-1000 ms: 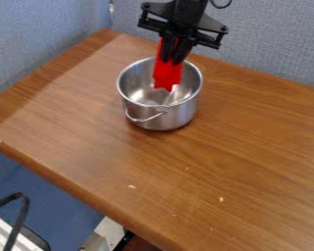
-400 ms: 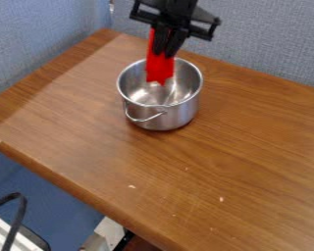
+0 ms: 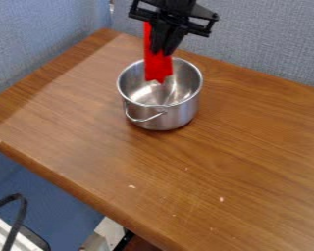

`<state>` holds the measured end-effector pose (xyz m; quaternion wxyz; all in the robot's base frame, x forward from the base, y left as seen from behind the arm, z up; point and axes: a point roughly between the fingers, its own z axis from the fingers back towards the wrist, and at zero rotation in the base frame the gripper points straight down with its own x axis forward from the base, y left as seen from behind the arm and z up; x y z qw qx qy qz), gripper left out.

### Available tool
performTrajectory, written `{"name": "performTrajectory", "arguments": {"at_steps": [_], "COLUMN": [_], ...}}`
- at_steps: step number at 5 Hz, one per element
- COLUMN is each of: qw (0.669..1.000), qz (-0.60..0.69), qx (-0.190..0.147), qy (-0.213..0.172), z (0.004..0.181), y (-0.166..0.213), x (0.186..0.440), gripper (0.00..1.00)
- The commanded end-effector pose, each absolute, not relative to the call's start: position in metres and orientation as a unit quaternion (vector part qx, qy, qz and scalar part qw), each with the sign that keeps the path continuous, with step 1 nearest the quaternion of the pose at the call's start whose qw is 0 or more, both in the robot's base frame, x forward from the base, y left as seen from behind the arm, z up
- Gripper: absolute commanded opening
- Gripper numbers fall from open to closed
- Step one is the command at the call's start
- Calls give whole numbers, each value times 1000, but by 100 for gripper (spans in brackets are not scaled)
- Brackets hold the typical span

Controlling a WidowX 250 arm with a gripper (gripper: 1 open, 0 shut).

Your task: Put the red object in the metal pot

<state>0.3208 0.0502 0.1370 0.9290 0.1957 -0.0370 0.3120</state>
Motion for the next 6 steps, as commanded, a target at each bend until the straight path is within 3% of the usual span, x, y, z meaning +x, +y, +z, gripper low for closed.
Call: {"name": "performTrajectory", "arguments": {"at_steps": [1, 4, 6], "qw": [912, 892, 899], "qz": [350, 392, 383], "qx": [207, 219, 207], "qy": [-59, -44, -36], "z": [153, 132, 117], "y": [66, 88, 82], "x": [323, 326, 315], "gripper": [0, 0, 0]}}
